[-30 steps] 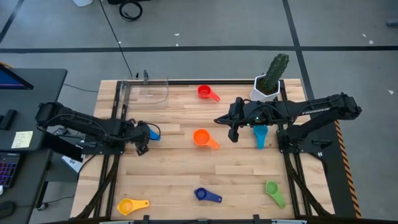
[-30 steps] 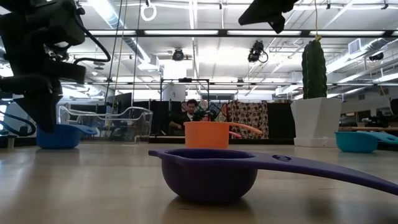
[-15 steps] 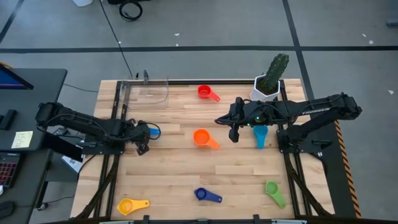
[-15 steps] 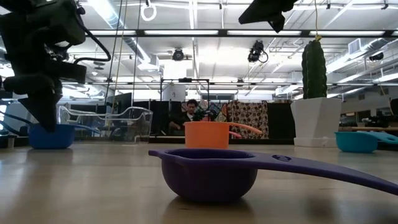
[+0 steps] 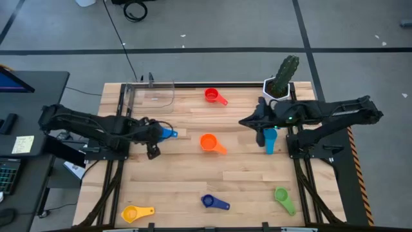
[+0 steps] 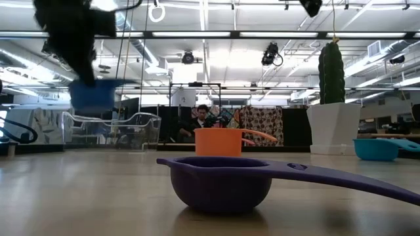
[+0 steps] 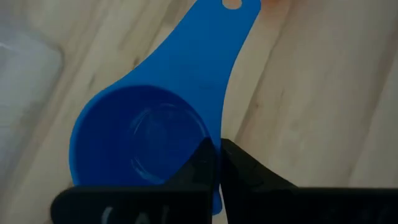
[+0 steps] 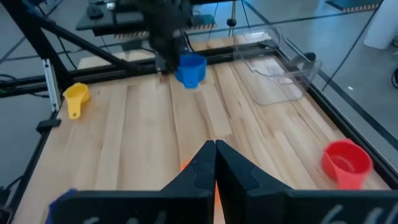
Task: Nest measuring cups in basket
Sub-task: Stack the blue nest measuring cup on top of the orange nest measuring cup
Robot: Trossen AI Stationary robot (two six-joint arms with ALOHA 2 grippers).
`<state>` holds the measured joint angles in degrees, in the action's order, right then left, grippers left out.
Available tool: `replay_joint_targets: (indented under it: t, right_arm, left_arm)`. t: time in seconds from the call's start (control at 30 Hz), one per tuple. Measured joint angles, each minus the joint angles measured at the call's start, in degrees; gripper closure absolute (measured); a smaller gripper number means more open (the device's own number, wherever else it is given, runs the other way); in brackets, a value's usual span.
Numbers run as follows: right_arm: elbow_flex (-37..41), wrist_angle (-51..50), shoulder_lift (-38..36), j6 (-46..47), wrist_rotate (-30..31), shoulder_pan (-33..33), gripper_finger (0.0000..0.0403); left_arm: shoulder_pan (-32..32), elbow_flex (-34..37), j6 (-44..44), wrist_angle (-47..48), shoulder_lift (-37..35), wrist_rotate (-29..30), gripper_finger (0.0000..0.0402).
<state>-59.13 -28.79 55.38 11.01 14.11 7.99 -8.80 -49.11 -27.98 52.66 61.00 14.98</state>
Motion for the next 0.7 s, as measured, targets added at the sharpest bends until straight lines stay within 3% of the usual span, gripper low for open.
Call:
replay_joint_targets:
  t: [0.13,0.43,0.7]
  right_arm:
    - [0.0,-5.9,-3.5,1.2,2.3,1.4,0.039]
    - [0.0,-14.0,-8.3,2.9,4.9,3.5,0.039]
    - [-0.1,-18.1,-9.7,2.9,4.2,4.7,0.0394]
  left_arm:
    - [0.0,-11.2,4.8,5.5,8.5,-0.2,0.0389]
    - [0.0,-34.0,19.7,5.8,29.7,-5.8,0.0389]
    - [2.4,-45.4,25.8,3.2,43.5,-5.8,0.0389]
